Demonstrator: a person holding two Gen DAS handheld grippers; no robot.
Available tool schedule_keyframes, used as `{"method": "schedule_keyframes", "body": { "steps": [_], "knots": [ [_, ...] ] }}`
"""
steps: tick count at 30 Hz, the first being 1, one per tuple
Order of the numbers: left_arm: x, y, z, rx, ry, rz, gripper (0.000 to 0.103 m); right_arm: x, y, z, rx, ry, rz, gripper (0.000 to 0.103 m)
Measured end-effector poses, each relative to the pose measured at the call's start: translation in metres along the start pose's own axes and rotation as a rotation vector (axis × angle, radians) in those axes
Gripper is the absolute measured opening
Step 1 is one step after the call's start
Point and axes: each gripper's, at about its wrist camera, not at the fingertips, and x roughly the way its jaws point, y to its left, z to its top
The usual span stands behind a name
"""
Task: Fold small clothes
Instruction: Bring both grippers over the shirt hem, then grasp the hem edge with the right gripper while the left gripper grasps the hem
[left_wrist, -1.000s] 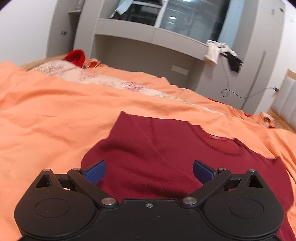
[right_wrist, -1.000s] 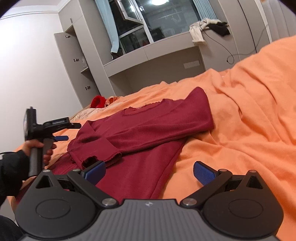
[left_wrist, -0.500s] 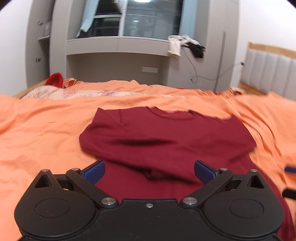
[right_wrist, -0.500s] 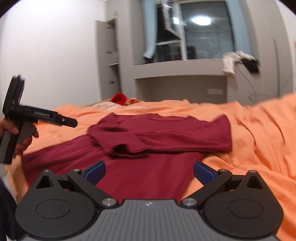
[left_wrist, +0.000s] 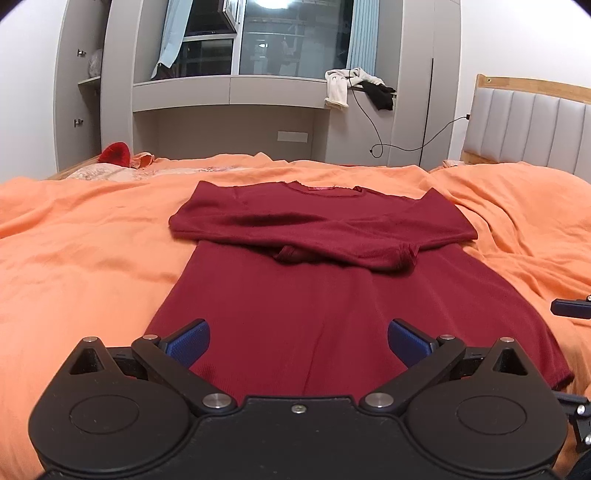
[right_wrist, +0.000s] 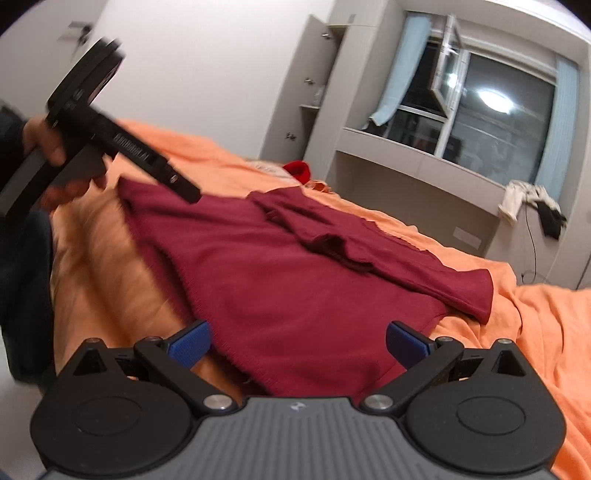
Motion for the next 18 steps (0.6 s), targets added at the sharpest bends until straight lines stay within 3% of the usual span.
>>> {"method": "schedule_keyframes", "body": {
  "steps": [6, 10, 13, 16, 18],
  "knots": [
    [-0.006, -0.002, -0.008, 0.016, -0.016, 0.012, 0.102, 0.005, 0.026, -0.013, -0.151, 0.014, -0.081, 0.103],
    [-0.009, -0.004, -0.008, 0.029, -0.033, 0.005, 0.102, 0.004, 0.041, -0.016, -0.256, -0.032, -0.204, 0.102],
    [-0.011, -0.008, -0.009, 0.054, -0.045, -0.005, 0.102, 0.005, 0.058, -0.024, -0.408, -0.095, -0.317, 0.102],
    [-0.022, -0.014, -0.012, 0.094, -0.115, -0.032, 0.102, 0.011, 0.078, -0.038, -0.601, -0.16, -0.395, 0.099],
    [-0.031, -0.021, -0.014, 0.134, -0.168, -0.066, 0.102, 0.013, 0.086, -0.041, -0.642, -0.174, -0.395, 0.091]
  ]
}}
